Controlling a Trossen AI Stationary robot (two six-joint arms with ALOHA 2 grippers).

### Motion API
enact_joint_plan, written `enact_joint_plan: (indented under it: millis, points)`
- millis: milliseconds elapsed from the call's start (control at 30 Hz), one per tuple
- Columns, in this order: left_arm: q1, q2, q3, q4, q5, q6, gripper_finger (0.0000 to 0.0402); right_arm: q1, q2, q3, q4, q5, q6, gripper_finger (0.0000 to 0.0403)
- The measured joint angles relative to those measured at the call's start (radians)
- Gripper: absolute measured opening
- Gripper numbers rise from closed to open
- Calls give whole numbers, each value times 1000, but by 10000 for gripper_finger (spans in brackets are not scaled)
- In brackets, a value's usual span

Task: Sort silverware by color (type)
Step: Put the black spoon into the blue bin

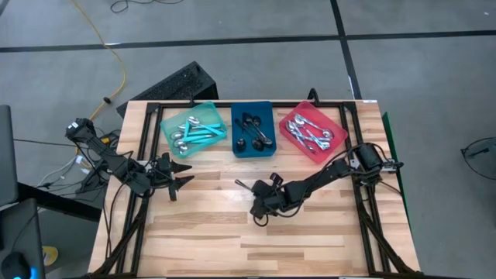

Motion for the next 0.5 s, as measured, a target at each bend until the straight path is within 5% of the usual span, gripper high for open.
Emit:
enact_joint_plan:
  millis: [500]
  points:
    - [0, 4, 0, 0, -3, 0, 194, 0, -124, -3, -7, -12, -25, 24]
